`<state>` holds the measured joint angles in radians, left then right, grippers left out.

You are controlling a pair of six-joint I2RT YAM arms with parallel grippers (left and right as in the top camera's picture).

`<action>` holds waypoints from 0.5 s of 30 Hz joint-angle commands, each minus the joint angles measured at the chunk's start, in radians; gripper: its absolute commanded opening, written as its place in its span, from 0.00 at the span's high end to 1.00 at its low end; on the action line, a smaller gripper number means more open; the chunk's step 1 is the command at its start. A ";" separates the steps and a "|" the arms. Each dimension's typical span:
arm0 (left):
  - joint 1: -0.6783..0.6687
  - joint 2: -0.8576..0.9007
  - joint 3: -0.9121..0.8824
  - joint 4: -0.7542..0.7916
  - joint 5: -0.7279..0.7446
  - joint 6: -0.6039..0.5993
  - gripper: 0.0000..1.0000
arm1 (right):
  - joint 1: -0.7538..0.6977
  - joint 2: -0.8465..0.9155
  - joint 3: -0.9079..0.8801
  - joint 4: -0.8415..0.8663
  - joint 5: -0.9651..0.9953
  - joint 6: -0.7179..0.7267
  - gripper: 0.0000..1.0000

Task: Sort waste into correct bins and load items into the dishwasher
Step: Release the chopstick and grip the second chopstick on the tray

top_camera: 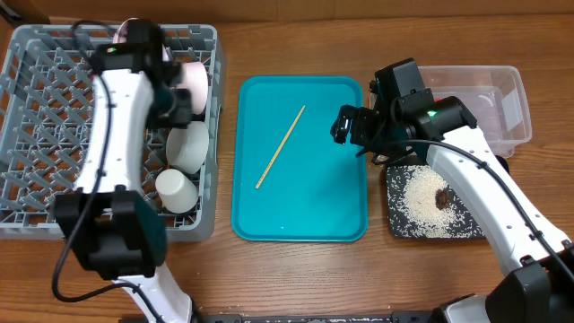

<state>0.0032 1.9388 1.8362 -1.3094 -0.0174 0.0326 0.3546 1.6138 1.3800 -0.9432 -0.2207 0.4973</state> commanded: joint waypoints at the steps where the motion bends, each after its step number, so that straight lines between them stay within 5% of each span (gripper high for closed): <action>1: -0.163 -0.023 0.035 0.006 0.063 -0.002 0.62 | 0.004 -0.016 0.027 0.003 0.011 0.000 0.00; 15: -0.383 0.195 -0.016 0.142 0.097 -0.084 0.57 | 0.004 -0.016 0.027 0.003 0.011 0.000 0.00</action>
<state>-0.3531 2.0476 1.8397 -1.1950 0.0605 -0.0349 0.3546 1.6138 1.3800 -0.9428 -0.2203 0.4973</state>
